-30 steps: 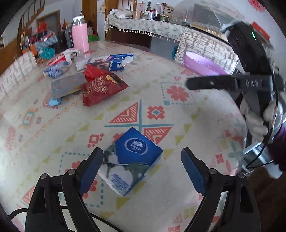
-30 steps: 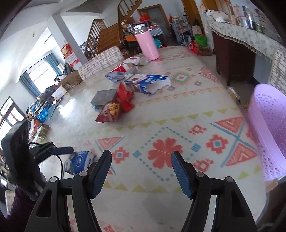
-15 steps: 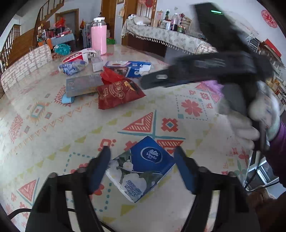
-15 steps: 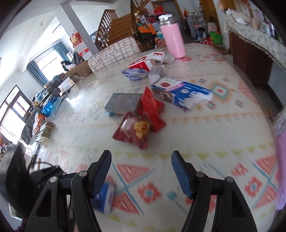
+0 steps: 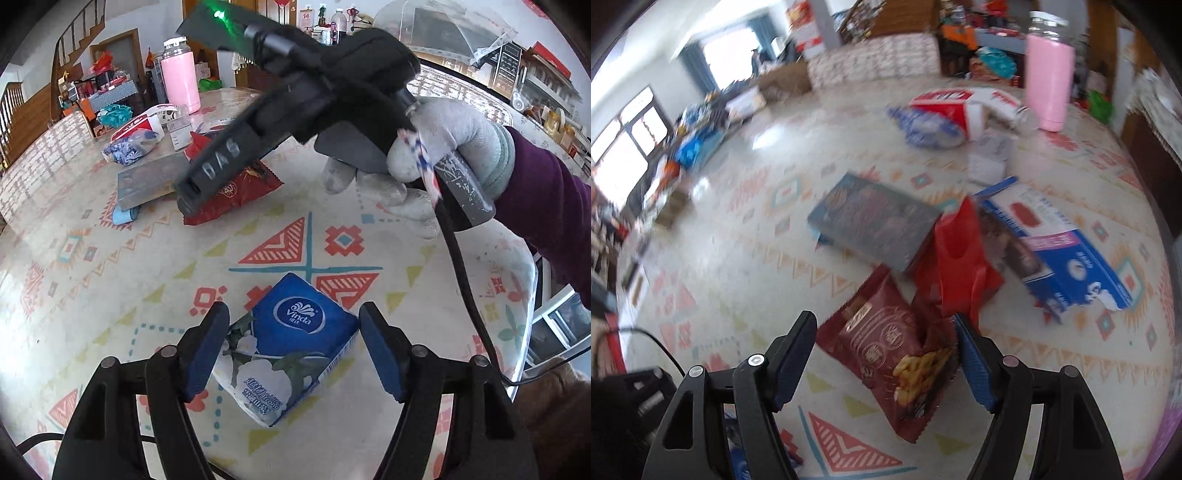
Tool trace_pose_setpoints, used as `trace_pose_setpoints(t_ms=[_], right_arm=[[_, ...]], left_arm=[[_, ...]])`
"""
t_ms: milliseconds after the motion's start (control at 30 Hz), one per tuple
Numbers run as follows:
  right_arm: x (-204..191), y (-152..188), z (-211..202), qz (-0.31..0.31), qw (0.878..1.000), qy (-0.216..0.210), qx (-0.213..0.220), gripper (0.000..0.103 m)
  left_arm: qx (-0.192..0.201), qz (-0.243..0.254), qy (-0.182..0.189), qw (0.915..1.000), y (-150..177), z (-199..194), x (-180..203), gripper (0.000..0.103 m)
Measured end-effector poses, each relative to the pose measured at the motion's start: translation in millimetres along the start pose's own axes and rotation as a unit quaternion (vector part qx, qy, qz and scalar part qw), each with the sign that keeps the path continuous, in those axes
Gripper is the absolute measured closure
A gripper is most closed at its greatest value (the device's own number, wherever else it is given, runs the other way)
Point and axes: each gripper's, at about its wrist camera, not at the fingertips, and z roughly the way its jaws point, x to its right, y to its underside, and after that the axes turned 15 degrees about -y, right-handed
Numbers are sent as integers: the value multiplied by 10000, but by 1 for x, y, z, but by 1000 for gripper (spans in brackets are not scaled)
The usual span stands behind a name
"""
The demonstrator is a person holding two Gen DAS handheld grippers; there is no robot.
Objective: Collect trash
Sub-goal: 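Grasp the Vinda tissue pack with the left tool while the right grasps the red snack bag, then lift both held items and turn toward the pink basket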
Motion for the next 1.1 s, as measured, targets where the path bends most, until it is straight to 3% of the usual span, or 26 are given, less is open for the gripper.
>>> trace_pose_setpoints(t_ms=[67, 200, 467, 567, 600, 633, 700, 900, 1100], right_arm=[[-5, 4, 2, -191, 9997, 109, -84, 28], [-11, 9, 1, -377, 9989, 227, -128, 47], [-18, 11, 4, -489, 9981, 330, -175, 42], [-22, 12, 8, -531, 9975, 445, -172, 43], [-23, 13, 9, -547, 9971, 496, -170, 51], [-25, 14, 8, -535, 9972, 491, -150, 56], [-25, 17, 0, -434, 9981, 439, -68, 61], [-24, 41, -32, -151, 9989, 353, 268, 61], [-17, 76, -80, 224, 9959, 410, 776, 61]], left_arm=[[23, -60, -7, 10000, 1, 0, -1, 31], [-23, -178, 91, 9998, 1, 4, -6, 29], [-135, 128, -46, 9998, 5, 6, 6, 27], [-198, 268, -241, 9992, 8, 2, 17, 39], [-241, 234, -206, 9992, 9, -1, 17, 45], [-262, 188, -251, 9992, 10, -3, 17, 51], [-271, 29, -307, 9992, 13, -8, 15, 53], [-96, -531, -498, 9973, 22, -29, 3, 54], [218, -1195, -672, 9903, 27, -61, -15, 54]])
